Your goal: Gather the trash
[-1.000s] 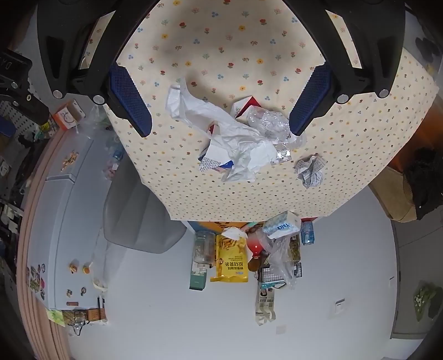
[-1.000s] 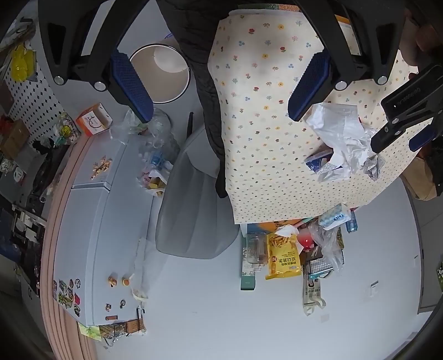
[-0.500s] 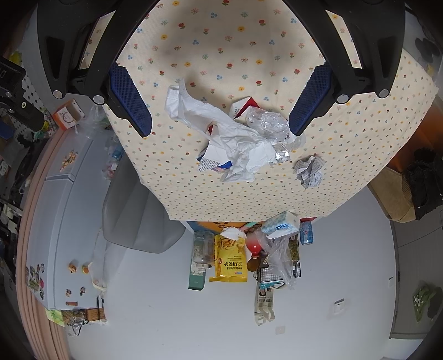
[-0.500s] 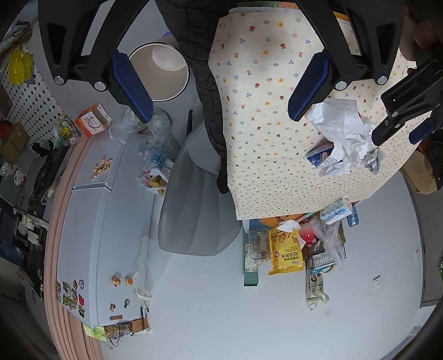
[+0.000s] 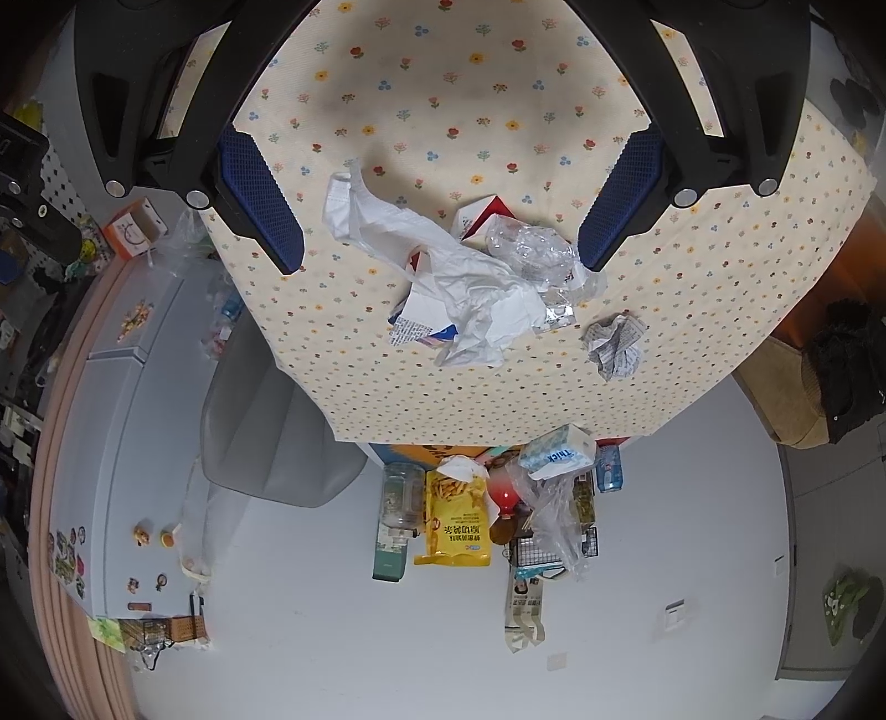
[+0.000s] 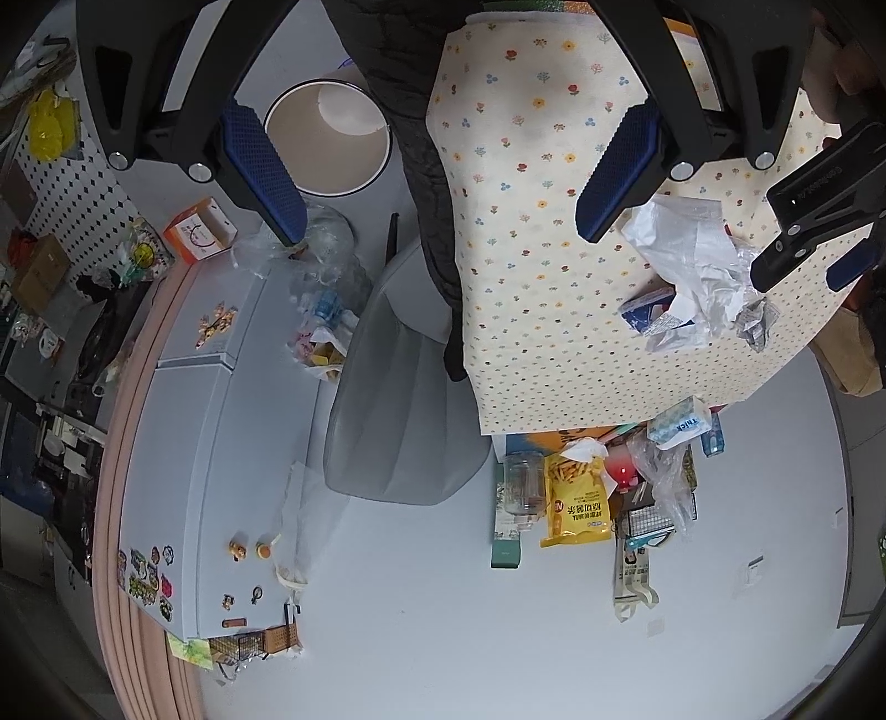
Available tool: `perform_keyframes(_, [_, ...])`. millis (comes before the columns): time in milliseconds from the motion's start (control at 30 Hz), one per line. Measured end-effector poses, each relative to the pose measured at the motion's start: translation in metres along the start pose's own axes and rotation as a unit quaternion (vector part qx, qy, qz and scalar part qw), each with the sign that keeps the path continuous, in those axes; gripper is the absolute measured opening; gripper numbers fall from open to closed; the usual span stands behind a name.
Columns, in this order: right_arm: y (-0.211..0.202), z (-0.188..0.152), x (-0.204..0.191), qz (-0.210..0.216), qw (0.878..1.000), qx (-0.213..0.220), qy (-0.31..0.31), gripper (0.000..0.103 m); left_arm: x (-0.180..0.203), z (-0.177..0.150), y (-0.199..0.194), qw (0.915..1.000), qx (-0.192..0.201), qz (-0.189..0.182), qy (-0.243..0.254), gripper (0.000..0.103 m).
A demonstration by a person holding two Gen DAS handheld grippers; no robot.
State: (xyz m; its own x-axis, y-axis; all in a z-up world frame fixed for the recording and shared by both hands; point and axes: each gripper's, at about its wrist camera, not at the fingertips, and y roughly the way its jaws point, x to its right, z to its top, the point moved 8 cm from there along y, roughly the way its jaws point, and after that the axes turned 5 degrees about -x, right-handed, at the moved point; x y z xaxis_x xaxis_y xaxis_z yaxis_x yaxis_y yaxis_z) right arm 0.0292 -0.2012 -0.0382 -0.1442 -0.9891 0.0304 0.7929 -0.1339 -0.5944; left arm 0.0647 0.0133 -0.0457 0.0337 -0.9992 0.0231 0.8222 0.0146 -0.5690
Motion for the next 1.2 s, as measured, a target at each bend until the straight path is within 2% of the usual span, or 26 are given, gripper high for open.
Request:
perform_keyframes(633, [0.004,0.001,0.002,0.018,1.0,-0.009,0.011,0.095,0.003,-0.001,-0.001,0.9999,0.0,0.011,0.004,0.099])
perform_keyframes(1200, [0.008,0.001,-0.007,0.018,1.0,-0.016,0.005,0.095,-0.007,-0.002,0.004,1.0,-0.005,-0.001,-0.008,0.099])
